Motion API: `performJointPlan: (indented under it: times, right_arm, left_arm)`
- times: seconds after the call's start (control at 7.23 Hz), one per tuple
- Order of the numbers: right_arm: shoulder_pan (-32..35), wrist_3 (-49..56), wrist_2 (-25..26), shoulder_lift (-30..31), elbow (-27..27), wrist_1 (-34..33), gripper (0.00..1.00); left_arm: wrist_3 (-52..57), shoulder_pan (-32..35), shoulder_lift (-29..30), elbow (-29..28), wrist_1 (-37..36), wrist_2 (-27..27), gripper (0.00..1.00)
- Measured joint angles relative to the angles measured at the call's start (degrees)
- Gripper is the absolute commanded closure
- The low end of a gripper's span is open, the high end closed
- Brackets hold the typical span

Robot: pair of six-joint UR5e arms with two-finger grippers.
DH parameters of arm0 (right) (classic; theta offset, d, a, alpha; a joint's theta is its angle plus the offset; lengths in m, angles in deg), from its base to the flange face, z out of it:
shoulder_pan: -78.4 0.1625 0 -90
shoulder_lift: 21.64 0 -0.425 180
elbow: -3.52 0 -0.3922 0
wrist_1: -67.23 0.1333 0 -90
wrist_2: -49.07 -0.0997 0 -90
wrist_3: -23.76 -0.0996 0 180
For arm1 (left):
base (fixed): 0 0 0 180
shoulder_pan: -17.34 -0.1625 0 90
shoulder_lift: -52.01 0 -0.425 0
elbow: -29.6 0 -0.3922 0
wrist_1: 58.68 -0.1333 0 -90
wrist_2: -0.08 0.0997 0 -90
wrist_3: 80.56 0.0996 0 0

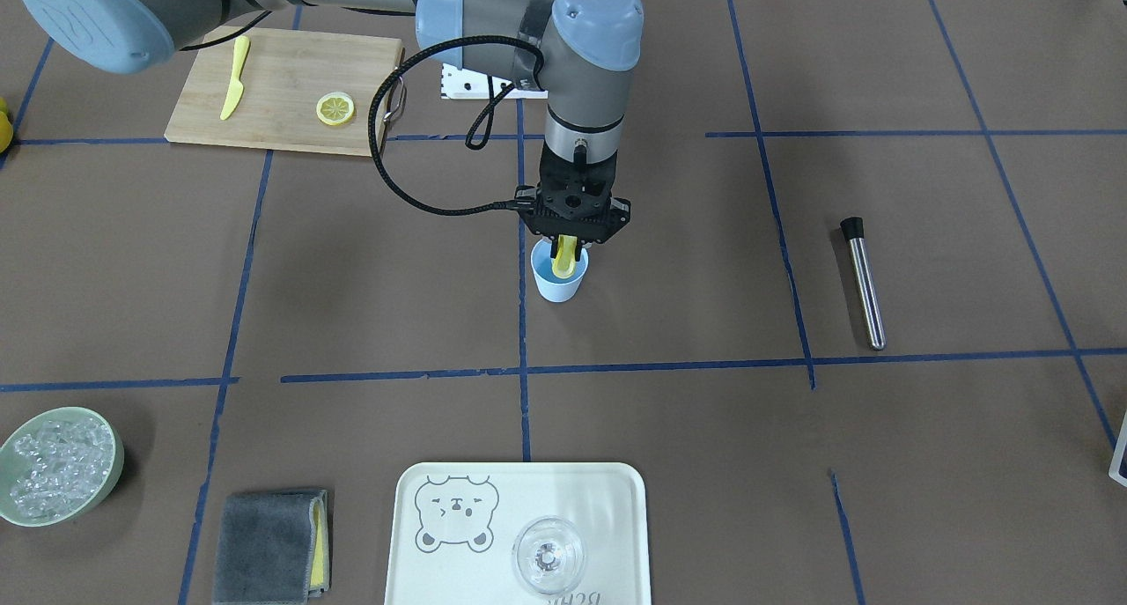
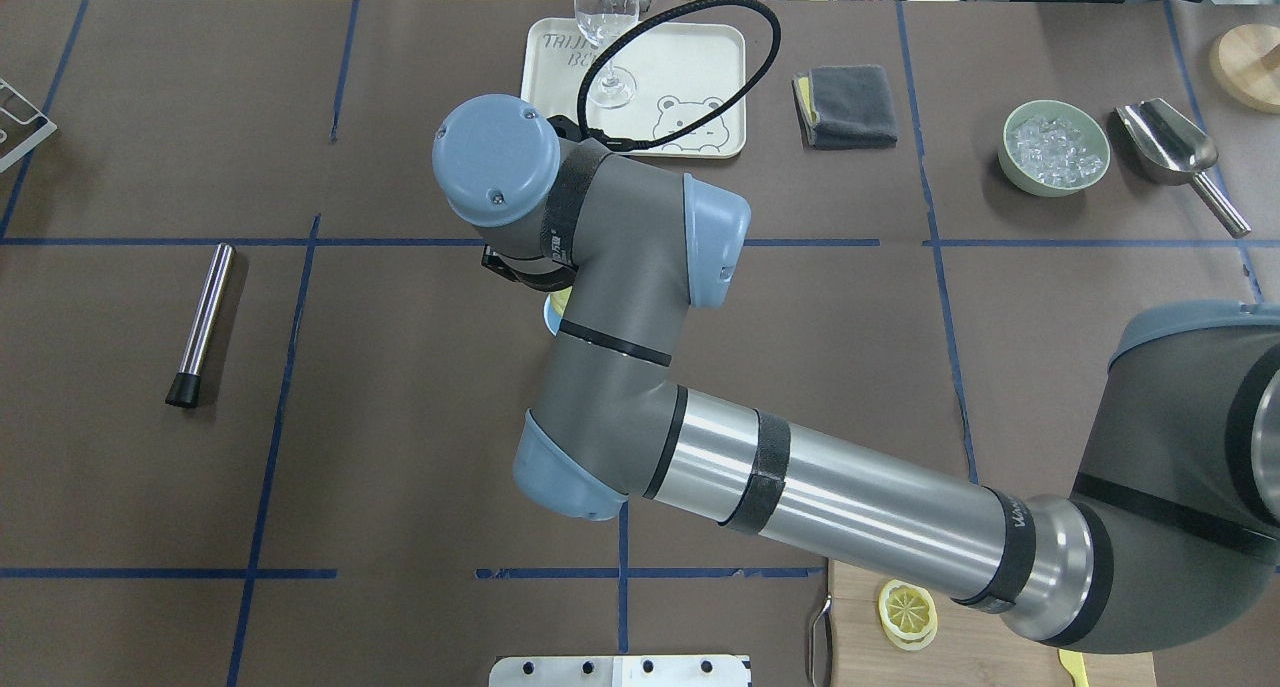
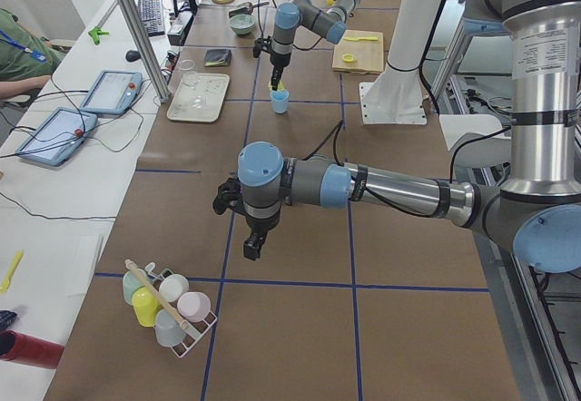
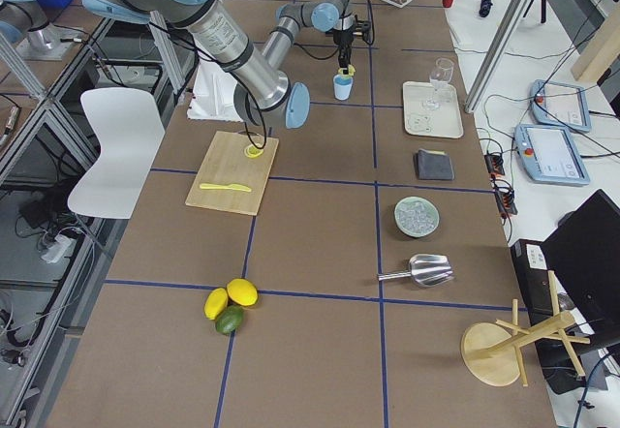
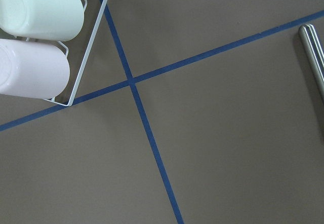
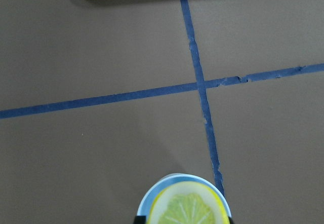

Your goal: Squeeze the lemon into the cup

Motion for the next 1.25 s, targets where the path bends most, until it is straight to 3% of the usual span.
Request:
performJointPlan:
  times: [0.69, 1.25]
  right_arm:
    - [0.25, 2.41, -0.29, 0.65, 1.67, 0.05, 0.0]
    - [12.58, 20.87, -11.06, 10.04, 9.5, -0.11, 0.0]
  left_arm:
    - [0.0, -0.06, 0.11, -0.34, -0.02, 0.17, 0.0]
    - [0.15, -0.1, 1.2, 0.13, 0.08, 0.29, 0.0]
